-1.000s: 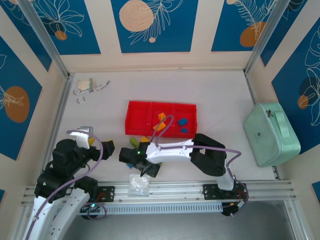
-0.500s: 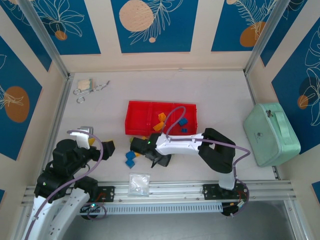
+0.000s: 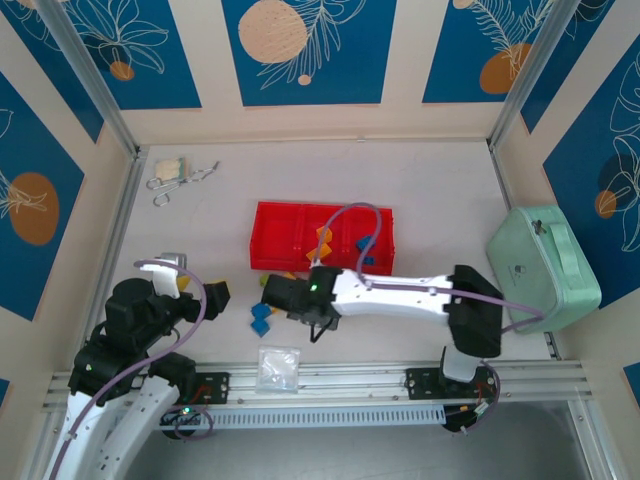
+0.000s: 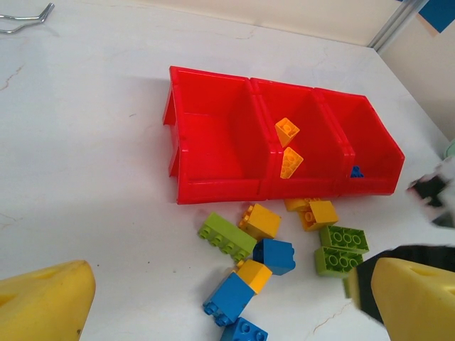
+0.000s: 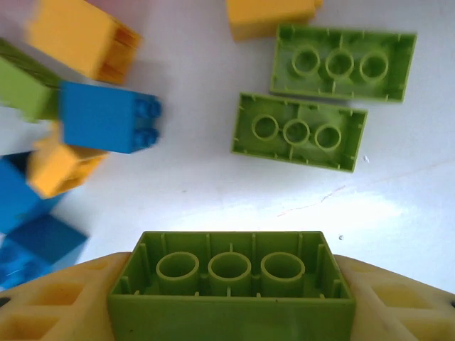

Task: Sort the legos into containers by color
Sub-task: Pick up the lego from the bottom-center of the table, then place the lego in the container.

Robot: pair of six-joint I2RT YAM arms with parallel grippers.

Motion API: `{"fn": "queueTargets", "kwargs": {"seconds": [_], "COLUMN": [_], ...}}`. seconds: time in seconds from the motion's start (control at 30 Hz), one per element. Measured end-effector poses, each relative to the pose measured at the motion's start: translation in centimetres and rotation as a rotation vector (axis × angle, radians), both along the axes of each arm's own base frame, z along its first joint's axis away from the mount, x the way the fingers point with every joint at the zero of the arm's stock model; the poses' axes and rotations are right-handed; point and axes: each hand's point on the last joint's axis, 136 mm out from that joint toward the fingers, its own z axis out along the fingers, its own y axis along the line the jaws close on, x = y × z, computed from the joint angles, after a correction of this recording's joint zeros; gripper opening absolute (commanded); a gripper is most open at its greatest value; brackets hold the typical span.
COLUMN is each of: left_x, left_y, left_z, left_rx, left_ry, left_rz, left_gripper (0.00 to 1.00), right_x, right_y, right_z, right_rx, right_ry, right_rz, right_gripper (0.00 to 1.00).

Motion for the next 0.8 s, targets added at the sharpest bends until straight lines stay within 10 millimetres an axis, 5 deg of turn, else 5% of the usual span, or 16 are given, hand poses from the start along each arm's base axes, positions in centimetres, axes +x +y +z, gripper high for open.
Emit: {"fn": "queueTargets", "kwargs": {"seconds": [0.23, 0.53, 0.8], "left_x": [0.1, 0.2, 0.2], "left_y": [0.2, 0.3, 0.5], "left_z": [0.0, 0.0, 0.0], "left_rx": [0.004, 0.009, 0.013], "left_ry": [-0.002, -0.003, -0.004], "left_rz": [0.009, 0.019, 0.027], "left_gripper": [0.99, 0.99, 0.99], "right_x": [5.1, 11.6, 17.4], "right_y": [-1.5, -2.9, 4.4], "right_z": [4.9, 6.5, 7.9], "right_rx": [0.104, 0.179, 0.258], "right_ry": [-0.100, -0.154, -0.191], "right_rz": [0.017, 0.063, 0.375], "right_gripper": [0.47, 0.48, 0.48]}}
